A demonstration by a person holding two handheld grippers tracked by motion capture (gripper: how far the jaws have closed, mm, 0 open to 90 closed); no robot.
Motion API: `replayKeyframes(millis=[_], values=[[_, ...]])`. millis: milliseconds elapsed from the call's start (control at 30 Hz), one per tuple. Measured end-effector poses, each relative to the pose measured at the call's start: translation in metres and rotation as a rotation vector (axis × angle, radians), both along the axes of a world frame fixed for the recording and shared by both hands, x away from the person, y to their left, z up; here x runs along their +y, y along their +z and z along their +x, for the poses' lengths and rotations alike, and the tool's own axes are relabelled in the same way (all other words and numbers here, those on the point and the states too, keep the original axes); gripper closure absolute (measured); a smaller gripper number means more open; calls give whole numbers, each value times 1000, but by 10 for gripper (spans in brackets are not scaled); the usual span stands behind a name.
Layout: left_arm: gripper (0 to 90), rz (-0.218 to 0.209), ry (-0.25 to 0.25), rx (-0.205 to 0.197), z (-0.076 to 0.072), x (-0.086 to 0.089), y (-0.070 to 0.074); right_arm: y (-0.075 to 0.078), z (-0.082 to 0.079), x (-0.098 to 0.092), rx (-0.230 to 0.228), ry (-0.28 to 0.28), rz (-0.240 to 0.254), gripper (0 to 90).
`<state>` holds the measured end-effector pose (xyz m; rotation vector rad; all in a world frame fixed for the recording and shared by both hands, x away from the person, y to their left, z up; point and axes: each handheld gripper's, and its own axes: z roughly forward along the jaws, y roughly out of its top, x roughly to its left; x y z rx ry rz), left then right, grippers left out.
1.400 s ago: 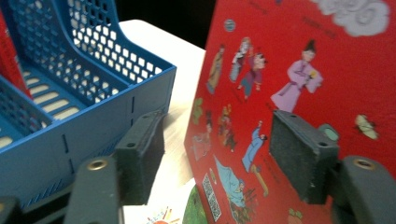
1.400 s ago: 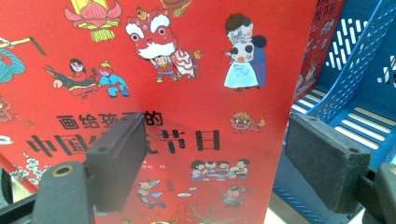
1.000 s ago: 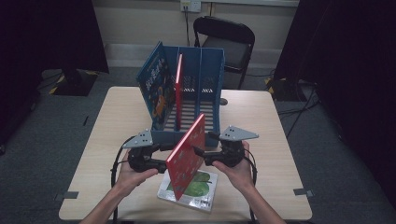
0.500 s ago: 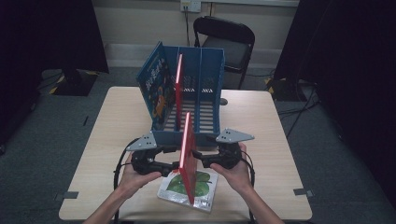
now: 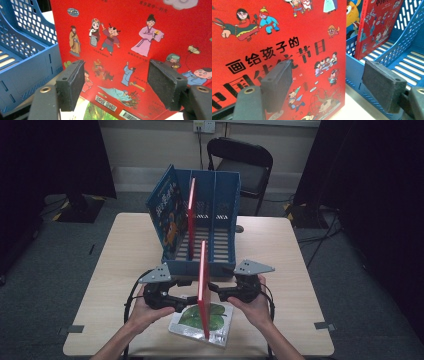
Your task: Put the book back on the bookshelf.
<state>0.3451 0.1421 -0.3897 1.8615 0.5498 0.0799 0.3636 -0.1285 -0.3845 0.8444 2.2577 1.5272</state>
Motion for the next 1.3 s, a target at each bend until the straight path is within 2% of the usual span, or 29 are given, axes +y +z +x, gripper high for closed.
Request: replayKeyframes(millis=[300, 400, 467, 567, 800, 1000, 1133, 1300], values=[[300, -10, -19, 6, -1, -4, -1, 0, -1, -1, 1, -1, -4, 232], [298, 5, -39, 4, -4, -6, 0, 0, -1, -3, 2, -5, -3, 232], [296, 7, -39, 0, -5, -9, 0, -1, -2, -5, 1, -5, 0, 232], [264, 1, -39, 24, -2, -9, -1, -1, -2, -5, 0, -4, -5, 232], [250, 2, -44, 13, -2, -14, -2, -1, -4, -4, -6, -2, -8, 240], [235, 1, -51, 25, -1, -17, -3, -1, -4, -1, -5, 4, -11, 241], [226, 19, -52, 23, -1, -19, -2, -1, -6, 2, -14, 11, -16, 248], [227, 8, -47, 26, 0, -17, -2, -2, -6, 2, -11, 11, -13, 241]])
